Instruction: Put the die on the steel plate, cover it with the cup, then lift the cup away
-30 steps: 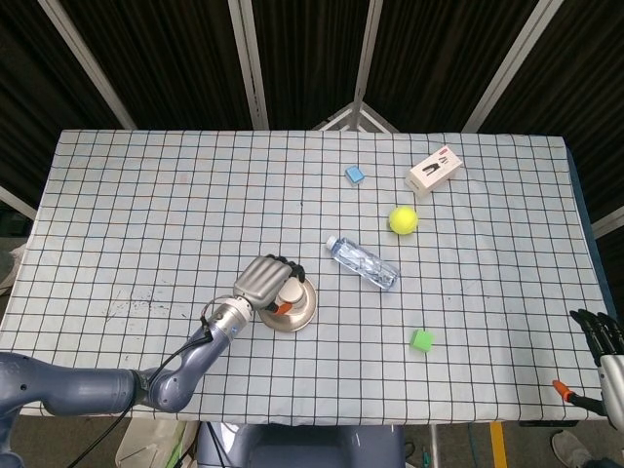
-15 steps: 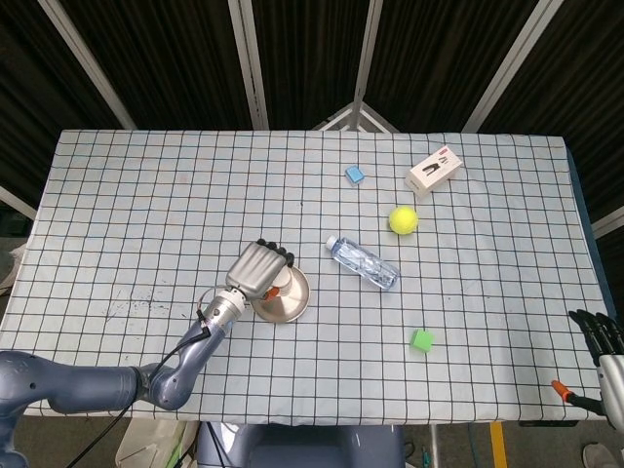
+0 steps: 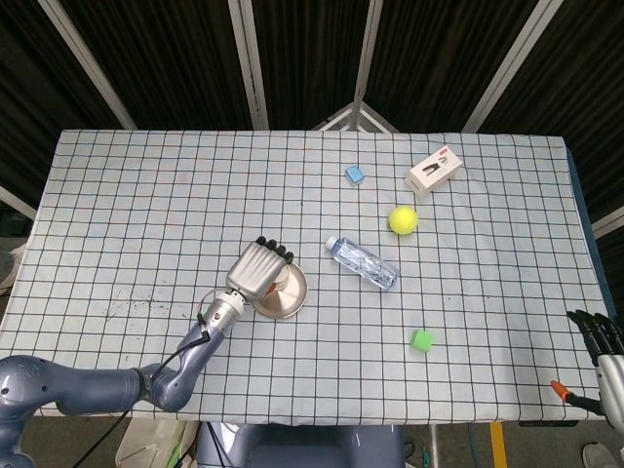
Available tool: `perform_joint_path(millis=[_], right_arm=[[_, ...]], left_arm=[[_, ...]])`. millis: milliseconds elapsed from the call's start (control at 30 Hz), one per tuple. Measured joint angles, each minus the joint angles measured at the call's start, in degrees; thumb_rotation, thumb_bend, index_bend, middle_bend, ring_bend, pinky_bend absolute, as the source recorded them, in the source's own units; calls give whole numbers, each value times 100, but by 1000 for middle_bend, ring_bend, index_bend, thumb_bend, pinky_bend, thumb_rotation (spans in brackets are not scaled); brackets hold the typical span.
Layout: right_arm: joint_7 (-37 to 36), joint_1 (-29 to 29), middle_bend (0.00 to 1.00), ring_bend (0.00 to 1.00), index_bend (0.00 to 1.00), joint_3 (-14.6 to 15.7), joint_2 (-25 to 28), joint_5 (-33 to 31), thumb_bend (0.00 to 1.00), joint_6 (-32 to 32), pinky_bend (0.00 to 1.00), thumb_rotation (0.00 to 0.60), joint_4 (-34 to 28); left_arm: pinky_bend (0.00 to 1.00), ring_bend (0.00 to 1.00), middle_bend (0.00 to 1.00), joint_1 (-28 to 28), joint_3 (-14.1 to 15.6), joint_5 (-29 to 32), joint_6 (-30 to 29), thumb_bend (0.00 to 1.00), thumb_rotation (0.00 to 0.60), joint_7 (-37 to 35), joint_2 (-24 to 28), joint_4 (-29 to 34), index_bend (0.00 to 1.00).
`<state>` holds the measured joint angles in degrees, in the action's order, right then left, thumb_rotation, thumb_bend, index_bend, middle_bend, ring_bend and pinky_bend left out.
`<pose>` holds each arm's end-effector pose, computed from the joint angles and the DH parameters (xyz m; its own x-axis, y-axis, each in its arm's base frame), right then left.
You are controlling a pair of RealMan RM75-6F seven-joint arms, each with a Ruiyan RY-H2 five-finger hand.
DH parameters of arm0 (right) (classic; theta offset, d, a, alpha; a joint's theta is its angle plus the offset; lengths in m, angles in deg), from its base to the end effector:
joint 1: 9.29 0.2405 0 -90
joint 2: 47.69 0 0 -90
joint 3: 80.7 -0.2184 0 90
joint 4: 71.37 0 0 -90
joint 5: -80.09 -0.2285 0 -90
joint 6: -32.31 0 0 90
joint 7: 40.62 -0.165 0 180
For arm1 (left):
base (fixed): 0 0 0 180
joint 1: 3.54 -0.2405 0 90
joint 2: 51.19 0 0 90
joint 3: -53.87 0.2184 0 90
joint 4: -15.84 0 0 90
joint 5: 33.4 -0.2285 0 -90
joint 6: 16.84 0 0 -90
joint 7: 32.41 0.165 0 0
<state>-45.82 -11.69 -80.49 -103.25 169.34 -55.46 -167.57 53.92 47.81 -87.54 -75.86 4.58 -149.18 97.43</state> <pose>-0.3001 -0.1516 0.1576 0.3884 -0.0575 0.9197 -0.9185 0.0558 0.3914 -0.0405 0.3340 -0.0890 0.6480 0.1261 0.7511 0.6798 -0.5405 -0.4957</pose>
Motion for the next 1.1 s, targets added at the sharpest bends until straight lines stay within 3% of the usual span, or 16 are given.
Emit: perform_joint_path(millis=[300,500,767,1100], right_arm=[[3,4,137,95,120,3,0,7,132,3,32,600,-18],[-11,-4,137,95,120,0,16,5,132,-16,31,600,-25],[-9,6,137,96,120,10,5,23,132,4,32,600,-19],[16,14,136,95,120,13,-6,24,132,17,31,600,-24]], left_arm=[[291,303,449,-104,100,-842,55,540,600,-784,-43,-191,512],[291,303,451,-161,148,-965,262,541,600,-1073,30,-145,514],[291,303,451,-273,104,-906,481,542,600,-1530,155,76,514],[291,303,456,-401,-155,-447,1080,542,600,-2539,374,607,516]])
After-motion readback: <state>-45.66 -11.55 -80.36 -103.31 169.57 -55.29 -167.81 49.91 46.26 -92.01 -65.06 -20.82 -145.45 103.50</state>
